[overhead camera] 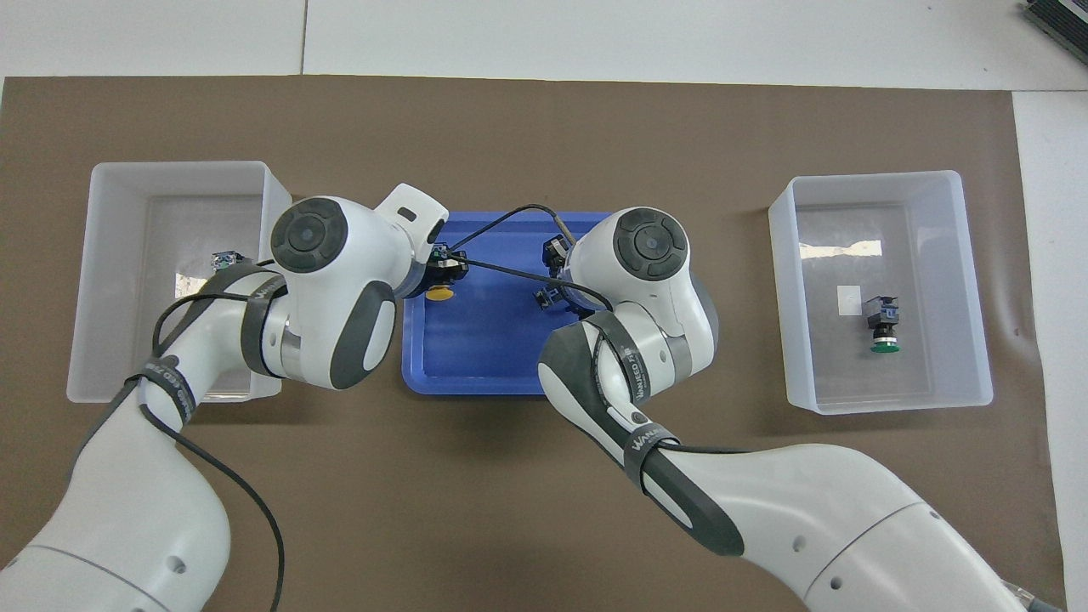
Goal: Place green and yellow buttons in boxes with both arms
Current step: 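Grasp the second yellow button with the left gripper while the right grasps green, then drop the yellow button in its box while the right gripper drops green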
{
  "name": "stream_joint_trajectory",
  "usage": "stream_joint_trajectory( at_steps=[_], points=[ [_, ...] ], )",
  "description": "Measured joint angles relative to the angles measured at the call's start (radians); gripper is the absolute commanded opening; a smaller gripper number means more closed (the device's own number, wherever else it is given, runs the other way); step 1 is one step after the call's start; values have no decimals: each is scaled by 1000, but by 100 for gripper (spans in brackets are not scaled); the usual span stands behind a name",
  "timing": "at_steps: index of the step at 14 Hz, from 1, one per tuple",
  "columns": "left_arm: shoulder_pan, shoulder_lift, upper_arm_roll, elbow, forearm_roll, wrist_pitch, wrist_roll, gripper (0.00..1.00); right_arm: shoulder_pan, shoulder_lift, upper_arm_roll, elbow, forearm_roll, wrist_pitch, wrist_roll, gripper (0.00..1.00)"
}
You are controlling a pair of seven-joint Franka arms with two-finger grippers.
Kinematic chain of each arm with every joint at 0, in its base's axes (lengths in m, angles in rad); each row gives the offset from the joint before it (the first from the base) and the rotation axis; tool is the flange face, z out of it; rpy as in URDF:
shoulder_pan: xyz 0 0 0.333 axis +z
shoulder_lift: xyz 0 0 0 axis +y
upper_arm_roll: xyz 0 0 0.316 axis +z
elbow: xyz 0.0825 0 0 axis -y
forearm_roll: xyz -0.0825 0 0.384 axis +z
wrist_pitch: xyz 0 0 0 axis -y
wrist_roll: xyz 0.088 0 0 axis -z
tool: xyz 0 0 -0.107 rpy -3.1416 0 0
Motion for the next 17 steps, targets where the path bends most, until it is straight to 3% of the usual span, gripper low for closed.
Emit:
stream_joint_trajectory(
  at_steps=[3, 7, 12, 17],
  points=[
    [69, -66, 3, 57, 0, -180, 57, 0, -11, -37, -2, 6, 0, -16, 0, 0],
    [162, -88, 11, 130, 13, -320, 191, 0, -89, -157, -4, 11, 0, -171, -63, 0],
    [308, -88, 14, 133, 87, -329, 437, 0, -256, -271, -6, 10, 0, -392, -365, 0],
    [389, -89, 15, 65, 168, -226, 496, 0, -455, -293, -8, -17, 0, -486, -761, 0]
  ],
)
